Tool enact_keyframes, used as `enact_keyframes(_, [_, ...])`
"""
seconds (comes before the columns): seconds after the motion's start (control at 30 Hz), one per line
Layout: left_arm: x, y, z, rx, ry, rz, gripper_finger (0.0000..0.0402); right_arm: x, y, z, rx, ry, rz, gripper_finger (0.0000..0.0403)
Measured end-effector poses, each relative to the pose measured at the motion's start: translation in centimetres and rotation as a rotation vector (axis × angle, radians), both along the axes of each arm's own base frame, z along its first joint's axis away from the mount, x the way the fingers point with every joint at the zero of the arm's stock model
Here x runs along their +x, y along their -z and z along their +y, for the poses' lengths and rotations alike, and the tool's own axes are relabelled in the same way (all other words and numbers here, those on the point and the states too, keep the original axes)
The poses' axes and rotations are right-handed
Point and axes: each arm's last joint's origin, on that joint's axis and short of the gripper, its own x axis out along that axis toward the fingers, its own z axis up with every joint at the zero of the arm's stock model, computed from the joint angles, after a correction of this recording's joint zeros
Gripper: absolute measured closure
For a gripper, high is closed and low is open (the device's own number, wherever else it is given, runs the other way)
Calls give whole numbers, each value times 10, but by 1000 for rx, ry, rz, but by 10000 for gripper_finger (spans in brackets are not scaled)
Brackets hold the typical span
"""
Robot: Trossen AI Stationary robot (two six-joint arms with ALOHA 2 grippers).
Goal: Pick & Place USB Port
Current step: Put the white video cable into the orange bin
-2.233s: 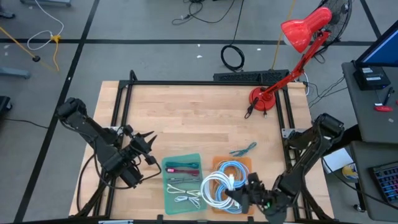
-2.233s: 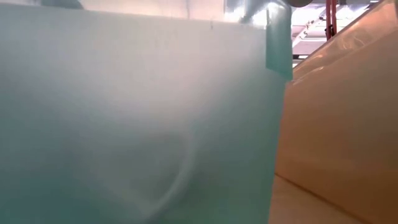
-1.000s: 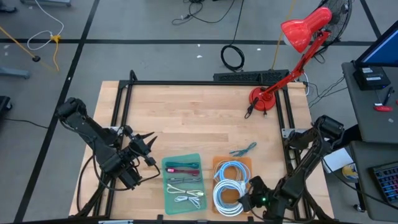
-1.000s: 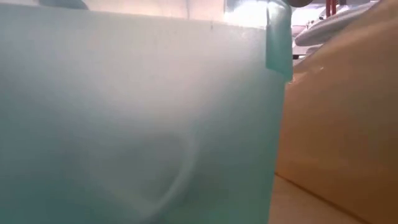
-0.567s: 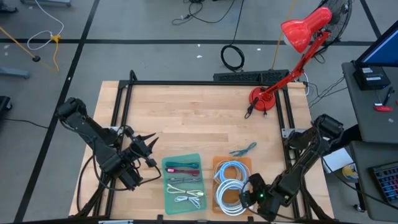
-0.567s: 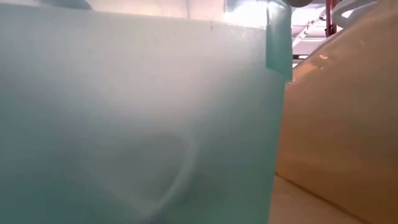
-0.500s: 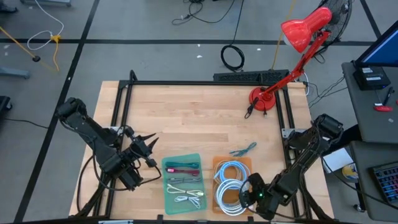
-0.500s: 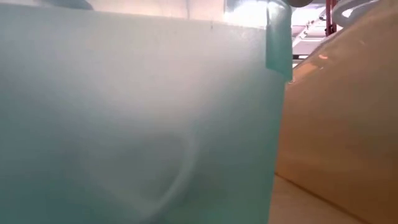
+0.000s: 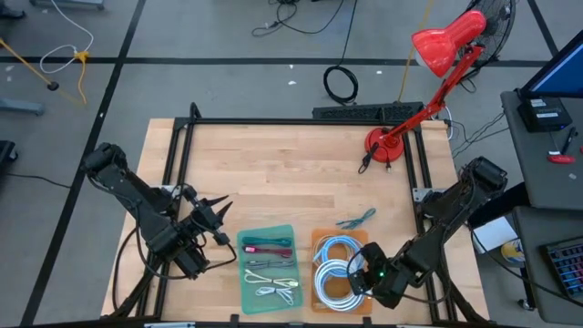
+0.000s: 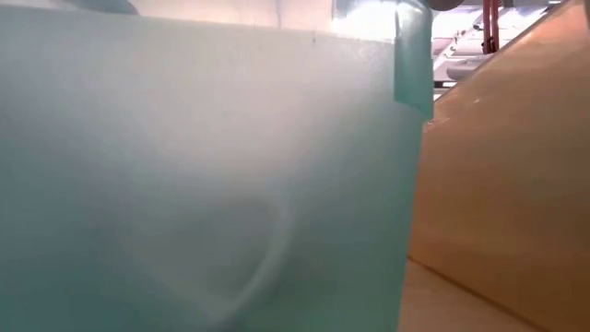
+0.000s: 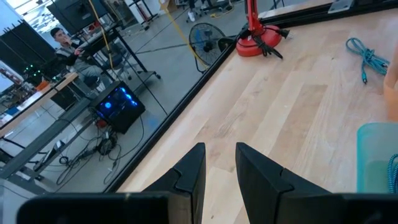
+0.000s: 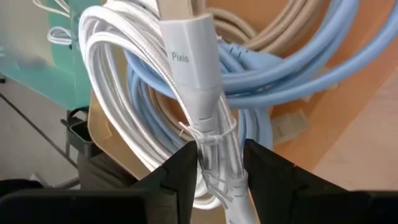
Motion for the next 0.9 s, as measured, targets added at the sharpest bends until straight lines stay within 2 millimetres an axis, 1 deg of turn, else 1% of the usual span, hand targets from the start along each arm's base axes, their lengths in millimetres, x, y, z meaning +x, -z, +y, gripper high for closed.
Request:
enact_keyframes(0.4, [0,0,0,0,0,-1,309,7,0,-7,75,-44,82,279])
enact_keyframes(0.8, [0,0,0,0,0,0,309,11,0,-10,70,-57,71,279])
enact_keyframes(0.9, [0,0,0,0,0,0,309,11,0,-10,67,-63,70,268])
